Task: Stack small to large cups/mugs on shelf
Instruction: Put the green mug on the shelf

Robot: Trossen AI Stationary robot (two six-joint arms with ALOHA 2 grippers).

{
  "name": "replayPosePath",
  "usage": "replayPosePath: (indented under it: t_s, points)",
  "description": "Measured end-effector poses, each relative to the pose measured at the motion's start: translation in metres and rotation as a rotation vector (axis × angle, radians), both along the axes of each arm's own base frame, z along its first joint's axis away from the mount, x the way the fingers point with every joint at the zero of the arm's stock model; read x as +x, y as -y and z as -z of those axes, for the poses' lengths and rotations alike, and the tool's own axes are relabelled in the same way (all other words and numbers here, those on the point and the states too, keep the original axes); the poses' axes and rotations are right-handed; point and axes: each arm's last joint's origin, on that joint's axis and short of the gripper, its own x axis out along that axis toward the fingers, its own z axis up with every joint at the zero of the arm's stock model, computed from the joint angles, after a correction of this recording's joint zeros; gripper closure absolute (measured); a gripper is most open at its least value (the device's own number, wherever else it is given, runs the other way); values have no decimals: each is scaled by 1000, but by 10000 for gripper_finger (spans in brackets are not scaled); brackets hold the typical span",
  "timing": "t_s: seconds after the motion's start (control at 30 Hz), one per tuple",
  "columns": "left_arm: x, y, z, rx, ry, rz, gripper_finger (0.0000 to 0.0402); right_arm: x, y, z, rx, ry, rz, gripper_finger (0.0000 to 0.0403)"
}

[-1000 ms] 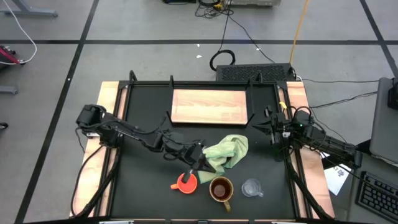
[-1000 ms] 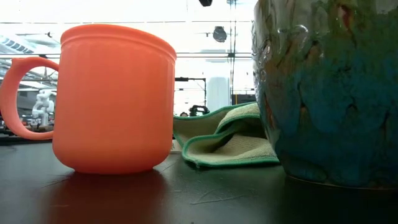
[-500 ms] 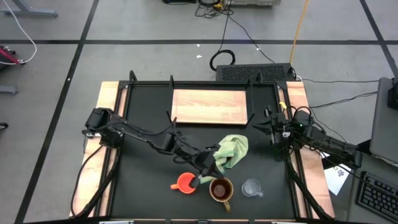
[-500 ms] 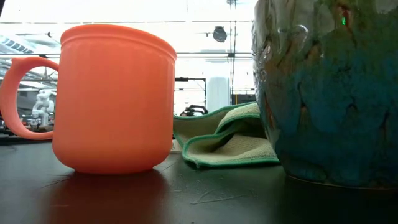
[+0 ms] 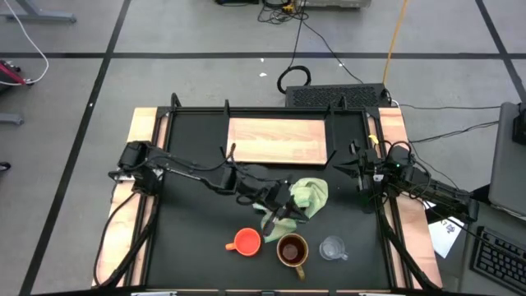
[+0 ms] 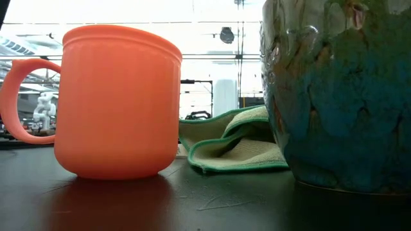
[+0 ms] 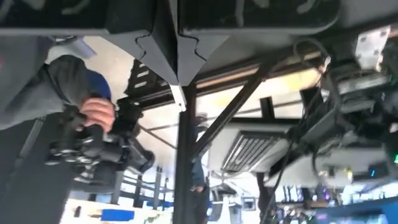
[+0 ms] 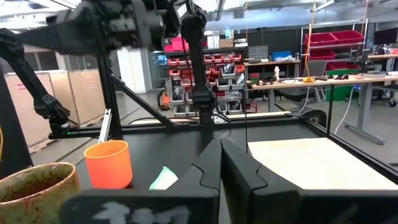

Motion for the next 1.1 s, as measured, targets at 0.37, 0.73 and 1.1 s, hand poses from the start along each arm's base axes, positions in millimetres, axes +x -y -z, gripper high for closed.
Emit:
replayPosePath:
  t_s: [0.37, 0.73, 1.1]
  points:
    - [19, -15, 28, -26, -18, -27, 401, 1, 0, 2, 6, -16, 1, 403]
    - [17, 14, 50, -11, -165, -21, 401, 1, 1, 5, 21, -48, 1, 403]
    - [10, 35, 47, 186, -412, -57, 401, 1, 1, 6, 25, -57, 1, 403]
